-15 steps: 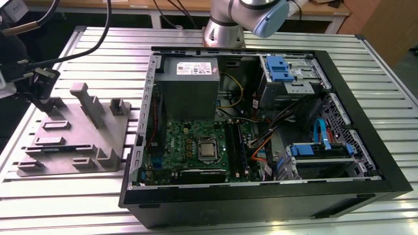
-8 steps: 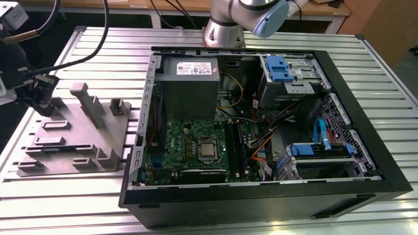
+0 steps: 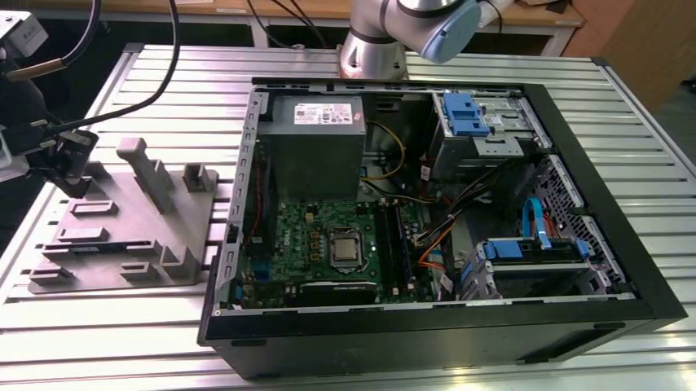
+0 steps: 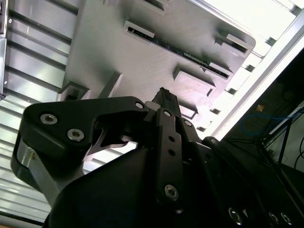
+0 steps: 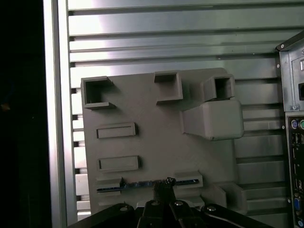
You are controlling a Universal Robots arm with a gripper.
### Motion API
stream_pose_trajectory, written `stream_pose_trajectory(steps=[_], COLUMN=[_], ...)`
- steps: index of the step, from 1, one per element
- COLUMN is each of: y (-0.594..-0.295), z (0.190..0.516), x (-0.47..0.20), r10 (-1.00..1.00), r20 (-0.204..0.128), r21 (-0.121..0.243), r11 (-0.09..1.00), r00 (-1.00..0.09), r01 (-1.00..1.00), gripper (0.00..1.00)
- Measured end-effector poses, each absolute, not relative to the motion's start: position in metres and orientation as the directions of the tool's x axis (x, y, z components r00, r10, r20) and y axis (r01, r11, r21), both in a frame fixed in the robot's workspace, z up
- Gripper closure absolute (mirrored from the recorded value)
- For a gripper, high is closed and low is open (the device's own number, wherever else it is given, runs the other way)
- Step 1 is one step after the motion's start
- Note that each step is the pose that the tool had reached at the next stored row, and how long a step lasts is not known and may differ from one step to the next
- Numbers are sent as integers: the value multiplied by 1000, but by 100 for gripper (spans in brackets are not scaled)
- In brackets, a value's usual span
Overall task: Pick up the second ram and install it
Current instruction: 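Pick up the second ram and move it above second insertion slot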
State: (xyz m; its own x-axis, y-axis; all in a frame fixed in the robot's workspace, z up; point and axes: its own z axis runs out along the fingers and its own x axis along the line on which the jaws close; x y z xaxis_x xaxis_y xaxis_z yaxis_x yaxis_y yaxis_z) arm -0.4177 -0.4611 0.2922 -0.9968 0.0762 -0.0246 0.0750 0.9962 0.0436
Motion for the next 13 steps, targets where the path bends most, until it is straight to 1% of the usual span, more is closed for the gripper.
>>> stream_pose_trajectory(steps=[13], y=[-461], z=[292], x=[-418], r10=[60], r20=[-25], r21=[44], r11=[997], r00=[-998], r01=[59], gripper=[90])
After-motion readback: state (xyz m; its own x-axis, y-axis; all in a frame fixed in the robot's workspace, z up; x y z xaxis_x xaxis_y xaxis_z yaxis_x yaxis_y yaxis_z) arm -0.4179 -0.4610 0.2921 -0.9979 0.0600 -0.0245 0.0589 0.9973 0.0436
